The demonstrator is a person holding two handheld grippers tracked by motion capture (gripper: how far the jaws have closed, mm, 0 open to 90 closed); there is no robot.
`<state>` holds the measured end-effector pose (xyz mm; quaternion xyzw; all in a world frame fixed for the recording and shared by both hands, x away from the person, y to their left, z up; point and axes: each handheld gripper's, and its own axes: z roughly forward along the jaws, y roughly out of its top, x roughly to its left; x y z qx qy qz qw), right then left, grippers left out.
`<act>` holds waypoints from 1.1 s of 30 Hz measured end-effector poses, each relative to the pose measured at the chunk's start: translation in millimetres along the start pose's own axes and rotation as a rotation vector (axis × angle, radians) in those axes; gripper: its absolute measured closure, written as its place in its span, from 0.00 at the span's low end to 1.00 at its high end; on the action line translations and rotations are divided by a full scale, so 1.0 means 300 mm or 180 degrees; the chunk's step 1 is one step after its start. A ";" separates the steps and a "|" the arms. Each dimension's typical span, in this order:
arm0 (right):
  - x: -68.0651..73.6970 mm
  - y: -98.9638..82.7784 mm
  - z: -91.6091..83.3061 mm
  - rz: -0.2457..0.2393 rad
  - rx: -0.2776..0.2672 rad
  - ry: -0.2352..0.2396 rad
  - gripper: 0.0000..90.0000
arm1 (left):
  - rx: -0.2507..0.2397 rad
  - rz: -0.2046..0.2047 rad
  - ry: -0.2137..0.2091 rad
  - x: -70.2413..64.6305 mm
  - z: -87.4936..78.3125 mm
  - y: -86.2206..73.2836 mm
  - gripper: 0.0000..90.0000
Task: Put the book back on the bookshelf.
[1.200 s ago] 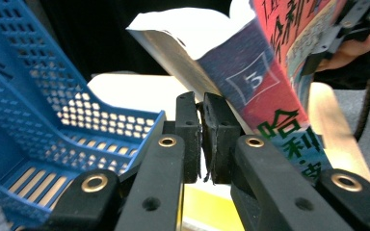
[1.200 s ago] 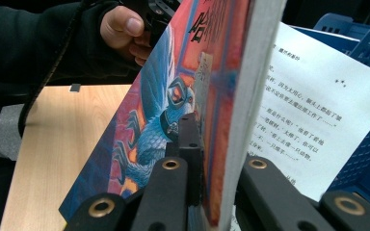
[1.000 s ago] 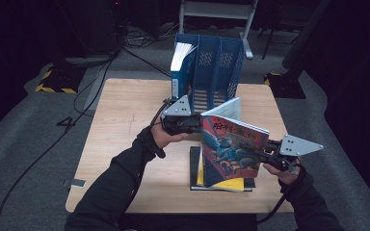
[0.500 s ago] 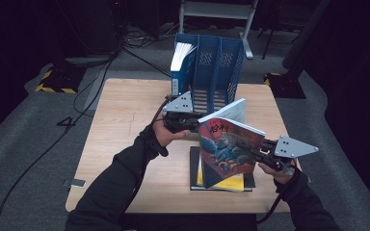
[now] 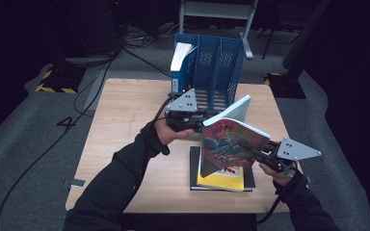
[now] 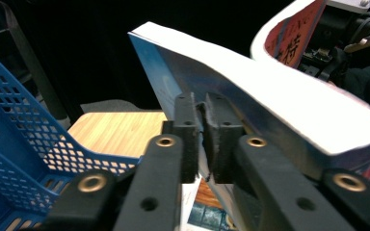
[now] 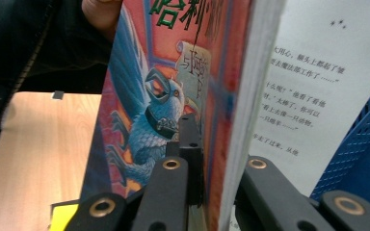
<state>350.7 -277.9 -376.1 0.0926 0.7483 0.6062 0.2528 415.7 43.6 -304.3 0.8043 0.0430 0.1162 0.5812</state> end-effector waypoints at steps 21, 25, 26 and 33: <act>0.016 0.000 -0.040 -0.0103 0.0021 0.0179 0.95 | 0.0272 -0.0300 0.0253 -0.084 -0.085 -0.190 0.38; 0.016 0.001 -0.043 -0.0114 0.0020 0.0187 0.95 | 0.0280 -0.0332 0.0056 -0.101 -0.090 -0.205 0.32; 0.016 0.001 -0.043 -0.0114 0.0020 0.0187 0.95 | 0.0357 -0.0271 0.0002 -0.111 -0.081 -0.206 0.32; 0.015 0.002 -0.040 -0.0101 0.0024 0.0199 0.95 | 0.0190 -0.0415 -0.0042 -0.148 0.025 -0.219 0.35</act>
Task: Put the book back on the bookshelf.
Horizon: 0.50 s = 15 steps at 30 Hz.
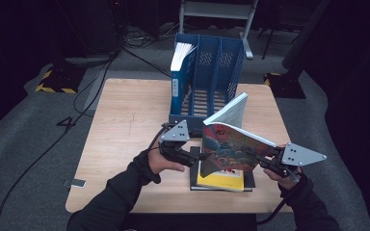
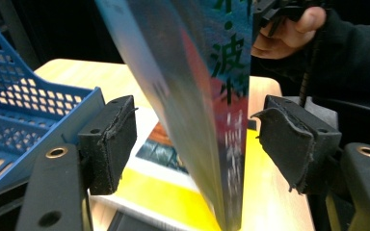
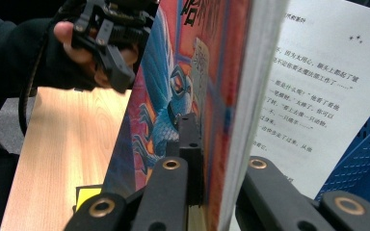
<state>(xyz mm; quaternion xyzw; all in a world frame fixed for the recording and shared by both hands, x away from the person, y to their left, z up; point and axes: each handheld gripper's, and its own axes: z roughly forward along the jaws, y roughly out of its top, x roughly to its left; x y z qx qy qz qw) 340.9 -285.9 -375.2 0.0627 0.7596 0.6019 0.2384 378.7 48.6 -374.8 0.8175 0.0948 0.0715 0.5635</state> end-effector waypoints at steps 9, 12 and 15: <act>-0.002 0.003 0.002 0.0003 0.0015 -0.0001 0.95 | -0.0167 -0.0132 0.0068 0.012 0.094 0.028 0.42; -0.005 0.001 0.001 0.0023 0.0021 0.0014 0.95 | -0.0262 -0.0152 0.0077 0.024 0.097 0.050 0.45; -0.009 0.000 0.005 0.0031 0.0024 -0.0007 0.95 | -0.0327 -0.0130 0.0061 0.031 0.094 0.074 0.45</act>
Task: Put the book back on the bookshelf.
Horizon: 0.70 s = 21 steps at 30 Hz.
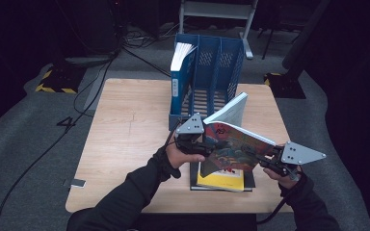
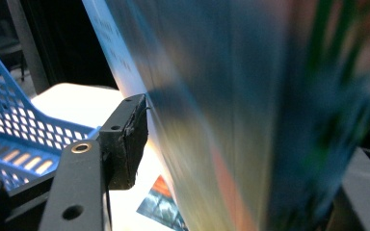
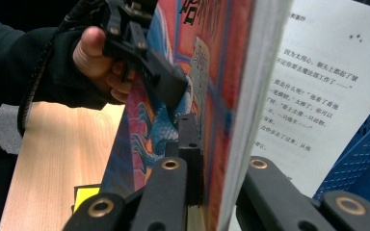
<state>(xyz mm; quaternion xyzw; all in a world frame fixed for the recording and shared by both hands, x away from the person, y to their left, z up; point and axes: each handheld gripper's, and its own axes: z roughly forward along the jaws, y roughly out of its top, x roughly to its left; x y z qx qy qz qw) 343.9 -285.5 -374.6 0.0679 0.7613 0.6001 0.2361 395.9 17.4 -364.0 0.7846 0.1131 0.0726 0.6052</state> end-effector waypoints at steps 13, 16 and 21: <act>-0.030 -0.012 0.006 0.0178 0.0052 -0.0206 0.83 | 0.0096 0.0287 -0.0026 -0.020 -0.006 0.057 0.74; -0.039 -0.014 -0.002 0.0217 0.0047 -0.0259 0.78 | 0.0111 0.0306 -0.0033 -0.025 -0.005 0.062 0.77; -0.053 -0.022 -0.024 0.0285 0.0055 -0.0354 0.70 | 0.0151 0.0355 -0.0060 -0.033 -0.001 0.069 0.81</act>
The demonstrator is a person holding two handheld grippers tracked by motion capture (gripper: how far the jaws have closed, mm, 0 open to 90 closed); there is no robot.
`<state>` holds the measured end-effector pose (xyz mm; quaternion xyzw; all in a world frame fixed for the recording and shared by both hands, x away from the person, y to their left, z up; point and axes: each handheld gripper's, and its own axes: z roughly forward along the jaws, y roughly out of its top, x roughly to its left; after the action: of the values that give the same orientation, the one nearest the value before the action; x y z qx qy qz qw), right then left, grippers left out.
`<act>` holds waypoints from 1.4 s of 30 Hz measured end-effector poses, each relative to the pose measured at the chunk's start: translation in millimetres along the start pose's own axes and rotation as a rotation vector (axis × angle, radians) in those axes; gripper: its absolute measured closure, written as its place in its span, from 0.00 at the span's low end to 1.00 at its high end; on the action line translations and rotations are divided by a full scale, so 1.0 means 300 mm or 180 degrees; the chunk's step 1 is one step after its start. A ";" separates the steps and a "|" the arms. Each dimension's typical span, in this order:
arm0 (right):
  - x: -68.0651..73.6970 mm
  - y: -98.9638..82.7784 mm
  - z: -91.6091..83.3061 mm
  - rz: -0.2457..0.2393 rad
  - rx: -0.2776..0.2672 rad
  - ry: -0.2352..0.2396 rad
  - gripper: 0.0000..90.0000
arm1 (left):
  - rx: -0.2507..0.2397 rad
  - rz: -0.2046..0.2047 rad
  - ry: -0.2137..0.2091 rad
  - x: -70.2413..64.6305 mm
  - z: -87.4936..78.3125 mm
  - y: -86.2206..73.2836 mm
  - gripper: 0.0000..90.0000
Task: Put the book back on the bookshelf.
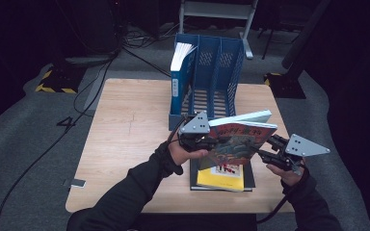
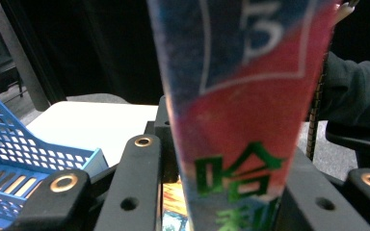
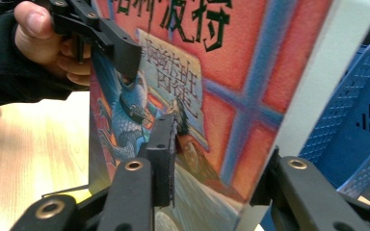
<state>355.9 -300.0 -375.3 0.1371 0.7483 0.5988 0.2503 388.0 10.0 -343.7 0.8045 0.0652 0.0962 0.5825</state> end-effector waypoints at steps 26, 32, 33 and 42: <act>-0.170 -0.189 -0.053 0.0752 0.0894 -0.0584 0.37 | -0.0051 -0.0256 0.0091 0.029 0.006 0.001 0.83; -0.197 -0.231 -0.056 0.0852 0.1054 -0.0653 0.37 | -0.0053 -0.0286 0.0178 0.036 0.012 0.017 0.83; -0.200 -0.237 -0.055 0.0865 0.1063 -0.0659 0.36 | -0.0061 -0.0285 0.0188 0.039 0.013 0.021 0.83; -0.209 -0.264 -0.044 0.0969 0.1143 -0.0638 0.36 | -0.0117 -0.0245 0.0411 0.081 -0.018 0.096 0.83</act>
<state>408.6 -362.0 -436.3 0.3491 0.7849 0.4706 0.2018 410.2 11.2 -312.7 0.7826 0.1318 0.1265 0.5951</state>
